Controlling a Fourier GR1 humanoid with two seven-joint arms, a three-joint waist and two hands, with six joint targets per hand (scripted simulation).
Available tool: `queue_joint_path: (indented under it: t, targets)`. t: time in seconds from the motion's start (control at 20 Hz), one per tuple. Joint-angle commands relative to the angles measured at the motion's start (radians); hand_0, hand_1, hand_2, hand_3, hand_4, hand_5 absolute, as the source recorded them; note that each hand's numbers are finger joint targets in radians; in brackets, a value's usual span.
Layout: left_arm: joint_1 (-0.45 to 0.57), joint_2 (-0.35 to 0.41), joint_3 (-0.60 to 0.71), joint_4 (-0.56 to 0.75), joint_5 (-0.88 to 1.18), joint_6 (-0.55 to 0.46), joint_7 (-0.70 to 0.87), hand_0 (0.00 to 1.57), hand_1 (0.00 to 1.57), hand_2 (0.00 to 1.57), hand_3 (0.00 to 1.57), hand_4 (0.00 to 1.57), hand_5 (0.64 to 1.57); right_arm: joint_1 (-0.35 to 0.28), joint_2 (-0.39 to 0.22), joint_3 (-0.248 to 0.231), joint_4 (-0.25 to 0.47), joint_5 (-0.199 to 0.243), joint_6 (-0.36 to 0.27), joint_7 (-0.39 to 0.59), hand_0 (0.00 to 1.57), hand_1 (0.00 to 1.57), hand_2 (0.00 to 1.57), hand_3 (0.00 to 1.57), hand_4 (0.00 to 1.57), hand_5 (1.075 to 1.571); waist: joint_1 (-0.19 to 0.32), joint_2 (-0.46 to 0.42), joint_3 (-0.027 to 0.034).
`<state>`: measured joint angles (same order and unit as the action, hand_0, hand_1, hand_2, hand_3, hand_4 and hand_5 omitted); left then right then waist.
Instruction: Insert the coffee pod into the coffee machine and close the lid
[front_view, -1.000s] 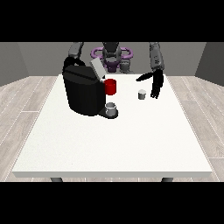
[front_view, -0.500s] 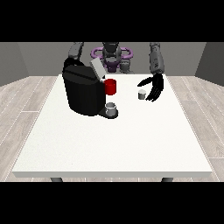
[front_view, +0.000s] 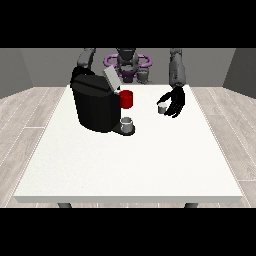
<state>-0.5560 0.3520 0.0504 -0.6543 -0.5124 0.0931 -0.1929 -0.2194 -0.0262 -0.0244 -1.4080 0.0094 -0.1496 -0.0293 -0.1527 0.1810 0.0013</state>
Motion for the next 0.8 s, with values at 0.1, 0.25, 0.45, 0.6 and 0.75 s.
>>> queue_joint_path:
  t: [0.1,0.25,0.45,0.6,0.75]
  targets:
    - [-0.033,-0.005,0.023,0.087,-0.037,0.083,-0.042,0.82,0.82,0.97,0.74,0.39,1.571,0.025,0.01,0.024,-0.051,0.003,-0.009,0.02,0.0,0.0,0.0,0.0,0.51,1.571,-0.02,-0.003,-0.0017]
    - [-0.061,-0.039,-0.029,0.051,-0.101,0.142,-0.012,0.97,0.97,1.09,0.86,0.32,1.571,-0.057,0.003,-0.031,0.029,-0.016,-0.034,0.044,0.0,0.0,0.0,0.0,0.49,1.571,0.011,0.023,-0.0014]
    - [-0.106,0.02,-0.021,0.102,-0.119,0.074,0.0,0.97,0.97,1.05,0.79,0.32,1.571,-0.049,-0.003,-0.019,0.025,-0.019,-0.005,0.0,0.0,0.0,0.0,0.0,0.4,1.571,-0.009,0.043,-0.0013]
    - [-0.065,0.046,-0.004,0.137,-0.127,0.127,-0.112,1.17,1.17,1.29,1.18,0.41,1.571,-0.031,0.021,-0.006,-0.044,-0.021,-0.033,0.024,0.0,0.0,0.0,0.0,0.45,1.571,-0.017,0.044,-0.0018]
    - [-0.101,-0.02,-0.044,0.077,-0.137,0.056,-0.063,1.32,1.32,1.43,1.41,0.55,1.571,-0.039,-0.011,-0.06,0.088,-0.037,-0.015,-0.022,0.0,0.0,0.0,0.0,0.44,1.571,0.028,-0.007,-0.0012]
